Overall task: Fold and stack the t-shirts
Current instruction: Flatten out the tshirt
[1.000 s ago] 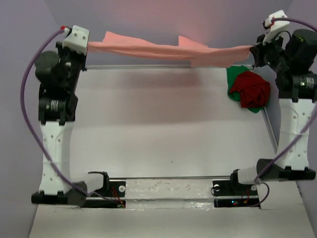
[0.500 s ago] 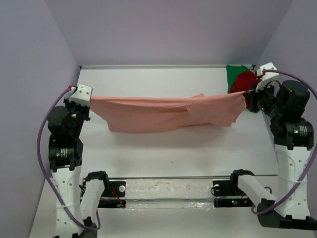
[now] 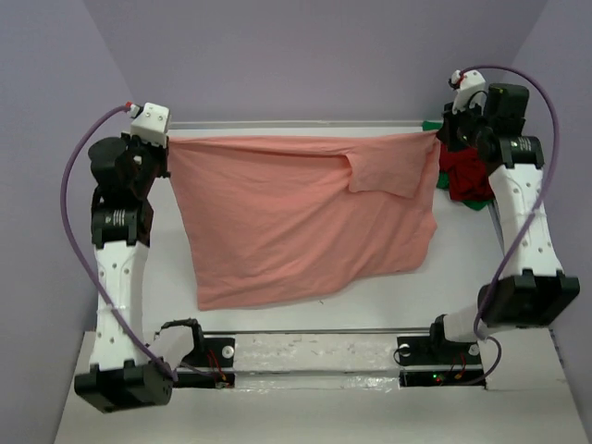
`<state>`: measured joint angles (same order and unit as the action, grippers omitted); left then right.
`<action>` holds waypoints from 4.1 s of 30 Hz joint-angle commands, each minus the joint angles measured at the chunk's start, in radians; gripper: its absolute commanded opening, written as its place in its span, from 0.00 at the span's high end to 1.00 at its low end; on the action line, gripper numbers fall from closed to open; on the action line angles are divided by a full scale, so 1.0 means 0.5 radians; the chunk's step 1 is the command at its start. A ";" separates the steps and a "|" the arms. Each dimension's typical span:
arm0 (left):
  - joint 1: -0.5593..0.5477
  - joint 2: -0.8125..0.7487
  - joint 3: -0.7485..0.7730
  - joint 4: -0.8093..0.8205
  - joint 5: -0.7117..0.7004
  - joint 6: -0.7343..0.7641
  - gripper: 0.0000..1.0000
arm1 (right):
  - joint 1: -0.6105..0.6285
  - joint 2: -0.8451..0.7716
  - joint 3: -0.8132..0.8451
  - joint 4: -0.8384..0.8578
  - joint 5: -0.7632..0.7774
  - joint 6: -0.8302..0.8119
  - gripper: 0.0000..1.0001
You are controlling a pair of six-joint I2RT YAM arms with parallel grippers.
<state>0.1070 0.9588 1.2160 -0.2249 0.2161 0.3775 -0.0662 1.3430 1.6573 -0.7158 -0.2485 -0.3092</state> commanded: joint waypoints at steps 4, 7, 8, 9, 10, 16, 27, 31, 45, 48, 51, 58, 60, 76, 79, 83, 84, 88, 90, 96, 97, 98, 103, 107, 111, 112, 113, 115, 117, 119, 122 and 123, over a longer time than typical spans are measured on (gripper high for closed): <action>0.019 0.772 0.448 0.177 0.022 -0.046 1.00 | -0.018 0.730 0.592 0.159 0.000 0.002 1.00; 0.019 1.100 0.874 0.067 0.040 -0.065 1.00 | -0.018 1.043 0.967 0.012 0.000 -0.020 1.00; 0.019 1.226 1.000 -0.016 0.049 -0.071 1.00 | -0.018 1.105 1.251 -0.095 0.006 -0.029 1.00; 0.019 1.273 1.114 -0.053 0.056 -0.077 1.00 | -0.018 1.158 1.390 -0.154 0.000 -0.029 1.00; 0.016 1.306 1.318 -0.087 0.065 -0.092 1.00 | -0.018 1.201 1.519 -0.200 0.003 -0.035 1.00; 0.016 1.151 1.584 -0.164 0.080 -0.086 1.00 | -0.018 0.978 1.604 -0.262 -0.055 -0.035 1.00; 0.016 -0.047 0.230 -0.118 0.166 0.122 1.00 | -0.018 -0.182 0.224 -0.237 -0.209 -0.093 1.00; 0.016 -0.470 -0.133 -0.504 0.481 0.425 0.42 | -0.018 -0.636 -0.198 -0.589 -0.264 -0.231 0.92; 0.093 -0.587 0.084 -0.901 0.703 0.608 0.01 | -0.018 -0.567 -0.158 -0.520 -0.028 -0.192 0.00; 0.090 -0.485 0.069 -0.827 0.746 0.540 0.01 | -0.018 -0.496 -0.271 -0.437 -0.073 -0.164 0.00; 0.090 -0.430 -0.119 -0.665 0.783 0.381 0.01 | -0.018 -0.388 -0.440 -0.391 -0.254 -0.164 0.30; 0.087 -0.099 -0.511 -0.449 0.958 0.371 0.31 | -0.018 -0.125 -0.664 -0.277 -0.377 -0.164 1.00; 0.077 0.018 -0.514 -0.416 0.979 0.383 0.65 | -0.018 -0.051 -0.667 -0.271 -0.417 -0.182 1.00; -0.106 0.966 -0.175 -0.167 0.838 0.319 1.00 | -0.018 1.044 0.148 -0.449 -0.601 -0.139 1.00; -0.174 1.232 0.018 -0.185 0.774 0.307 1.00 | -0.018 1.329 0.485 -0.590 -0.638 -0.124 1.00; -0.205 1.588 0.337 -0.286 0.758 0.273 1.00 | 0.019 1.649 0.878 -0.746 -0.620 -0.106 1.00; -0.202 1.735 0.411 -0.362 0.779 0.270 1.00 | 0.040 1.704 0.952 -0.798 -0.608 -0.106 1.00; -0.260 2.033 0.706 -0.473 0.783 0.248 1.00 | 0.062 1.940 1.201 -0.878 -0.543 -0.093 1.00; -0.263 2.162 0.838 -0.528 0.758 0.248 1.00 | 0.062 2.060 1.308 -0.933 -0.528 -0.099 1.00; -0.269 2.359 1.026 -0.618 0.715 0.236 1.00 | 0.099 2.143 1.245 -0.891 -0.518 -0.112 1.00; -0.272 2.374 1.035 -0.621 0.712 0.242 1.00 | 0.099 2.143 1.202 -0.882 -0.518 -0.112 1.00; -0.275 2.387 1.041 -0.624 0.676 0.239 1.00 | 0.099 2.140 1.180 -0.872 -0.521 -0.112 1.00; -0.285 2.454 1.047 -0.688 0.654 0.264 1.00 | 0.117 2.125 1.048 -0.820 -0.525 -0.127 1.00; -0.291 2.473 1.026 -0.682 0.596 0.245 1.00 | 0.117 2.158 1.002 -0.823 -0.522 -0.146 1.00; -0.294 2.531 1.069 -0.710 0.540 0.160 1.00 | 0.135 2.229 1.042 -0.857 -0.454 -0.142 1.00; -0.300 2.537 1.078 -0.710 0.531 0.150 1.00 | 0.154 2.241 1.048 -0.857 -0.411 -0.139 1.00; -0.315 2.543 1.081 -0.710 0.516 0.150 1.00 | 0.154 2.265 1.060 -0.860 -0.402 -0.133 1.00; -0.340 2.568 1.108 -0.713 0.421 0.147 1.00 | 0.154 2.278 1.085 -0.848 -0.374 -0.118 1.00; -0.364 2.604 1.133 -0.704 0.375 0.117 1.00 | 0.154 2.290 1.103 -0.823 -0.347 -0.094 1.00; -0.374 2.641 1.203 -0.704 0.338 0.074 1.00 | 0.154 2.302 1.128 -0.814 -0.328 -0.078 1.00; -0.389 2.706 1.298 -0.750 0.374 0.027 1.00 | 0.172 2.342 1.195 -0.817 -0.285 -0.044 1.00; -0.407 2.715 1.308 -0.741 0.363 0.003 1.00 | 0.172 2.355 1.213 -0.811 -0.261 -0.035 1.00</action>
<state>-0.0792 2.2742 1.8294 -0.5644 0.4286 0.4225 0.0074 2.4809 2.2124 -1.1473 -0.4446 -0.3462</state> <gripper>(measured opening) 0.011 0.009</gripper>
